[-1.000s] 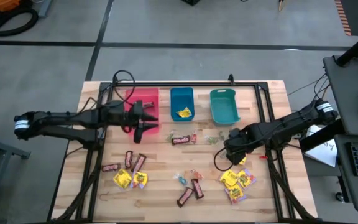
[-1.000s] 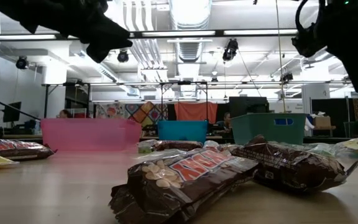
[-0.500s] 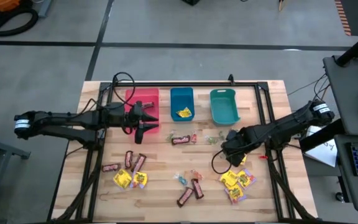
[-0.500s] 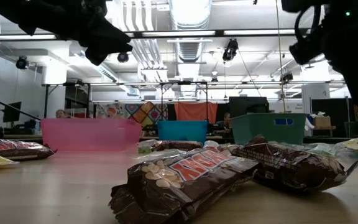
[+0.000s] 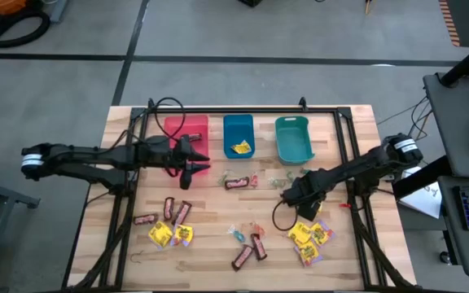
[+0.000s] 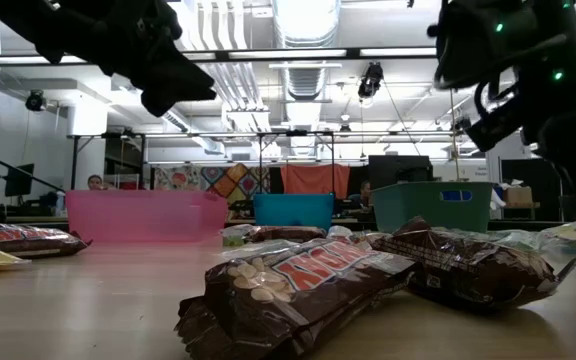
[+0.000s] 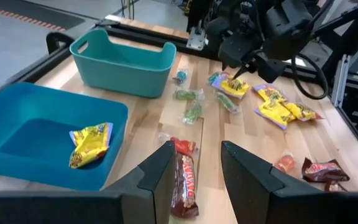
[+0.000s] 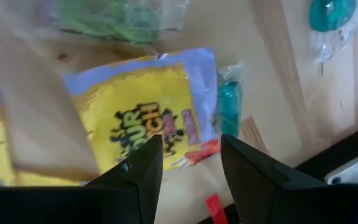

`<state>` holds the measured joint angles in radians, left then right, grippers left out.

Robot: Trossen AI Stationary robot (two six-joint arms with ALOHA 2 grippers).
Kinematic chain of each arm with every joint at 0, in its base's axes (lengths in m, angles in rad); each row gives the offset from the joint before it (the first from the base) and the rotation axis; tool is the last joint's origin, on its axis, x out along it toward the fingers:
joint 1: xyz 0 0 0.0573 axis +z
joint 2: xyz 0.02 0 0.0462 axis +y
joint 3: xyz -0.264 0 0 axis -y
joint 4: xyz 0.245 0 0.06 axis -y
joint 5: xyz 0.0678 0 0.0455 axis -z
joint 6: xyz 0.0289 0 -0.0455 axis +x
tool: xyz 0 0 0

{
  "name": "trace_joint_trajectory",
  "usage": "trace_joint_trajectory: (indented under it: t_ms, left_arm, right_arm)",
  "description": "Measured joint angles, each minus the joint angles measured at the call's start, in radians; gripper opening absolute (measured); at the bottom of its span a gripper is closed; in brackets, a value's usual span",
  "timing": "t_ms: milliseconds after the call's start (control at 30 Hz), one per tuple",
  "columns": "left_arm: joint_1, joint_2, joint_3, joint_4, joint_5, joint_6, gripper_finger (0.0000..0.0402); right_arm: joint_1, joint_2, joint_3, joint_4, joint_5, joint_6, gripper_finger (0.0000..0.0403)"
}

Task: Sort candy
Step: Put the yellow candy into the blue bin

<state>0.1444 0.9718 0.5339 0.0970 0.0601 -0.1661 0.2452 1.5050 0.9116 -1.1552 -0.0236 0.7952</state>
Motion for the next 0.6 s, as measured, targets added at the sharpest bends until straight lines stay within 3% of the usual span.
trace_joint_trajectory:
  t_ms: [333,467,600]
  left_arm:
    - [0.0,0.045,0.0,0.01,0.0,0.0,0.0113]
    - [0.0,0.049,0.0,0.018,0.0,0.0,0.0113]
    - [0.0,0.049,0.0,0.02,0.0,0.0,0.0113]
  right_arm:
    - [-0.036,0.014,-0.059,0.113,-0.001,-0.075,0.0144]
    - [-0.036,0.015,-0.075,0.164,-0.003,-0.085,0.0099]
    - [-0.036,0.015,-0.088,0.247,-0.001,-0.103,0.003]
